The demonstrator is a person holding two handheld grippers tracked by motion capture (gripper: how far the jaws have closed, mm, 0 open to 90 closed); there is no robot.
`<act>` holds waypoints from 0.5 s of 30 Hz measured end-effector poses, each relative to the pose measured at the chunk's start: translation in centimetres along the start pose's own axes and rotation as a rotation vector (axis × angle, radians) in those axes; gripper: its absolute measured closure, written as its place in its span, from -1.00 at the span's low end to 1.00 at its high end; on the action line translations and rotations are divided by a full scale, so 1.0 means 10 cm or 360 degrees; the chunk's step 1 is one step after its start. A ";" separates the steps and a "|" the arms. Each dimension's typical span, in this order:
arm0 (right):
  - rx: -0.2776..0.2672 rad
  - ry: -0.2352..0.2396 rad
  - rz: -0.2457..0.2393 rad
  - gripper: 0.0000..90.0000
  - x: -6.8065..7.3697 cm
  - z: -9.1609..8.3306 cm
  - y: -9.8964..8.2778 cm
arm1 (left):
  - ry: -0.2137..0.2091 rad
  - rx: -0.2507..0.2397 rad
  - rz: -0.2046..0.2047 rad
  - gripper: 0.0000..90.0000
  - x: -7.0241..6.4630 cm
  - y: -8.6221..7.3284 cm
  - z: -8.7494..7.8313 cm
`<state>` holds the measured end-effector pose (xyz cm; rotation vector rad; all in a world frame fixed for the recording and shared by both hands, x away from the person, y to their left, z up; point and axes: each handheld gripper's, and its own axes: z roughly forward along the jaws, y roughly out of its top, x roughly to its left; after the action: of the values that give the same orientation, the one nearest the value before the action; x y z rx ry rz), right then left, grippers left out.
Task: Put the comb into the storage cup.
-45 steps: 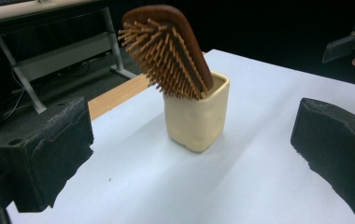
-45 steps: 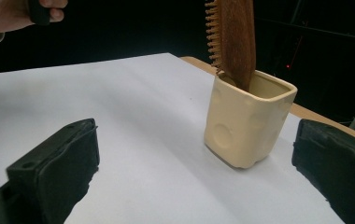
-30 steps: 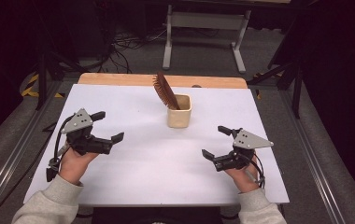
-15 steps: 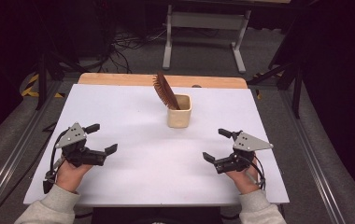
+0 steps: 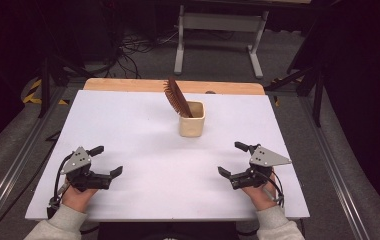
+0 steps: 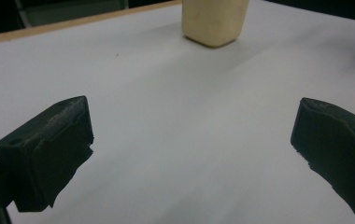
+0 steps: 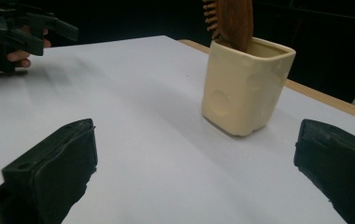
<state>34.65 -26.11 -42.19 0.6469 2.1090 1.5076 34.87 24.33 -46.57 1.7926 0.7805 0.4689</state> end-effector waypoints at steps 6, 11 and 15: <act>0.0049 0.0003 0.0041 -1.00 0.00 0.02 -0.12 | 0.0011 -0.0018 0.0017 -0.99 -0.01 0.00 0.02; 0.0041 -0.0001 0.0046 -1.00 0.01 0.03 -0.14 | 0.0074 -0.0030 -0.0017 -1.00 -0.02 0.01 0.00; 0.0048 -0.0002 0.0062 -0.99 0.01 0.04 -0.15 | 0.0092 -0.0047 -0.0026 -0.99 -0.01 0.02 -0.01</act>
<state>34.65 -26.22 -43.72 0.7036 2.1338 1.4981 34.80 24.29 -46.31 1.7508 0.8237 0.5210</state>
